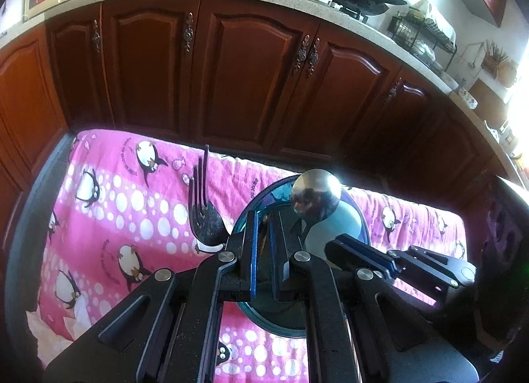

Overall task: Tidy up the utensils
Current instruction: 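Lower the metal spoon into the holder with the right gripper while the left drops the gold utensil in, then withdraw both open grippers from the holder toward the loose chopsticks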

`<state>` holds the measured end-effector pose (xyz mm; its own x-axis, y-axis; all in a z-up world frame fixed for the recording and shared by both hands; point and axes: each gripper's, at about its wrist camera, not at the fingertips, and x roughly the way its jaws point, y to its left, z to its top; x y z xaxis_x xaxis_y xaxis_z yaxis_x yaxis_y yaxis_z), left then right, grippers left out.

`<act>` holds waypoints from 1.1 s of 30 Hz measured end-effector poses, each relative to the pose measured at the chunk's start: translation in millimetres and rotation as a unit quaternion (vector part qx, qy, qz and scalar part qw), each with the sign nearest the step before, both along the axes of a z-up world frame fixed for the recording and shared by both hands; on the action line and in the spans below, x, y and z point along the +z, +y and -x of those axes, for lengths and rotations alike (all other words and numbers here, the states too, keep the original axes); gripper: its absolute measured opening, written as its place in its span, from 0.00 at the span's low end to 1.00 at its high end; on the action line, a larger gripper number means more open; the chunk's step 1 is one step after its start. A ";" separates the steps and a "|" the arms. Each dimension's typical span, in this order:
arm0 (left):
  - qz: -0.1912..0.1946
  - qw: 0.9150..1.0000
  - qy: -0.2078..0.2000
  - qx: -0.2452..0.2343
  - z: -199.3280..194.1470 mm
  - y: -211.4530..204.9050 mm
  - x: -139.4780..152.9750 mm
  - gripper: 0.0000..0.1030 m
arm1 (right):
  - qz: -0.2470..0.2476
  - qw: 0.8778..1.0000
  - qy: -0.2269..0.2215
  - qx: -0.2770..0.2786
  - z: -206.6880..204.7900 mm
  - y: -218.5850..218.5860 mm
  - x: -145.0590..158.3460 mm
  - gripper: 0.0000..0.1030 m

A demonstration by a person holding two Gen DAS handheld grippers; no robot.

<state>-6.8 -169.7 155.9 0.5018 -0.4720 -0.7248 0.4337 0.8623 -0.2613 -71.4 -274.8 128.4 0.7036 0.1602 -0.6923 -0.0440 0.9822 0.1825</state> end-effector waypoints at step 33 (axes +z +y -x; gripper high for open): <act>-0.024 0.998 -0.056 -0.011 110.3 6.9 36.6 0.45 | -0.011 0.995 -0.026 -0.091 151.9 -31.6 40.3 0.37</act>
